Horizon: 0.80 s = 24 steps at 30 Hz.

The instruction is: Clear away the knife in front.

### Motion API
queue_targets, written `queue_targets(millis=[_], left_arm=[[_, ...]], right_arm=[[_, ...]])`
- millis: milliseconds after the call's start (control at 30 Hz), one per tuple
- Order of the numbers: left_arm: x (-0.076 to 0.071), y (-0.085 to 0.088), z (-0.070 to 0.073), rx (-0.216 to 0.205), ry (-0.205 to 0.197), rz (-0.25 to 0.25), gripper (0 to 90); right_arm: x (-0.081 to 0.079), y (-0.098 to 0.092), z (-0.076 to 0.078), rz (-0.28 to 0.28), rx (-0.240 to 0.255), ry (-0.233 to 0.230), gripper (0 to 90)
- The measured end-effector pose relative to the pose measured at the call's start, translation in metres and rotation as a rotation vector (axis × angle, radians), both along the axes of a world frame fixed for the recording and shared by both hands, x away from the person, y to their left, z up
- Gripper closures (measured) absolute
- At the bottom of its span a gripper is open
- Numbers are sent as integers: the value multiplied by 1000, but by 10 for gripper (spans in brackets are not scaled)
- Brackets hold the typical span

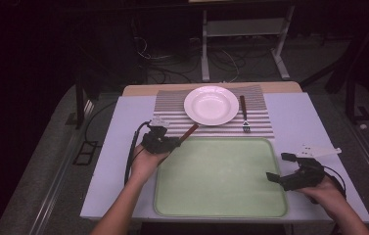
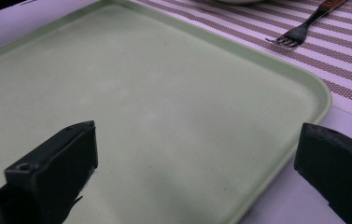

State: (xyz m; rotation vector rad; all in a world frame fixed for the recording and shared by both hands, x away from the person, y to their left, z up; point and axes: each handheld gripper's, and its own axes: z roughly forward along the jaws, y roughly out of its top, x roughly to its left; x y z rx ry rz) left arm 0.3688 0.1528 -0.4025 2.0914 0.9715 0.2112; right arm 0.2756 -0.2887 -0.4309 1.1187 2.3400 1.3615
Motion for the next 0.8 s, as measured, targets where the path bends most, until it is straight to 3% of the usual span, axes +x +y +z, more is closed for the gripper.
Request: queue_targets(millis=[233,300,467,800], left_arm=[[-15,-5,-13,18,24,-25,771],[-14,-7,-17,14,37,-33,771],[-13,-14,-28,48,62,-52,771],[-14,-18,-36,75,80,-62,769]], right_arm=[[-1,0,0,2,-2,-2,0],[-1,0,0,2,-2,-2,0],[0,1,0,6,-7,-1,0],[0,1,0,8,-7,-2,0]])
